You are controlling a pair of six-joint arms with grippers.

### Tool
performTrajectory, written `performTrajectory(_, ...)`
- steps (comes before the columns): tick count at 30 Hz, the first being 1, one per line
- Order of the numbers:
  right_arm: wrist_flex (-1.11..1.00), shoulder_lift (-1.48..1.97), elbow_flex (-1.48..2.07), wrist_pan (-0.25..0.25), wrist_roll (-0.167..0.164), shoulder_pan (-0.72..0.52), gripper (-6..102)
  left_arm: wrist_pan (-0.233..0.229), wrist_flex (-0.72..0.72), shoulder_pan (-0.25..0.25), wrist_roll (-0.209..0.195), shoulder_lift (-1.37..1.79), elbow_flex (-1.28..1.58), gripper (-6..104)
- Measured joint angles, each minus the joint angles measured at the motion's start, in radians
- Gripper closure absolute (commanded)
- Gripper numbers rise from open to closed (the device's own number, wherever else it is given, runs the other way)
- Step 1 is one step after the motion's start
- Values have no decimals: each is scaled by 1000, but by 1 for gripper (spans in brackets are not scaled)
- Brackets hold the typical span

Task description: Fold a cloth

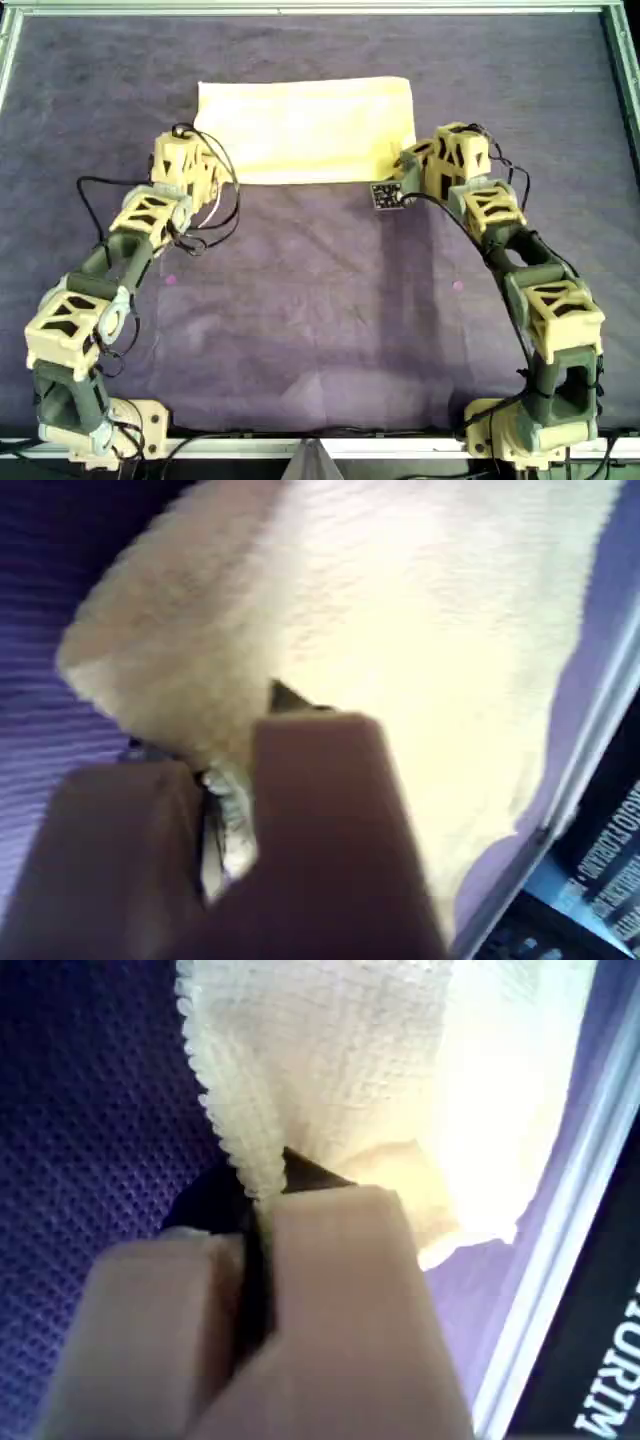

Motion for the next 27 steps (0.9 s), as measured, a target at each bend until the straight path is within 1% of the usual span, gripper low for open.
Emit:
performTrajectory(10,3,6,0,-5,3,-2,97,0,0,0,0,0,-9,99)
performTrajectory(17,91,199,124,-9,3,-6,97,2,3,0,0,15,-2,99)
performTrajectory(22,135,330,242,-9,-2,-6,97,2,3,0,0,176,109,99)
performTrajectory(27,141,439,368,-21,-3,-5,97,2,3,0,0,307,236,99)
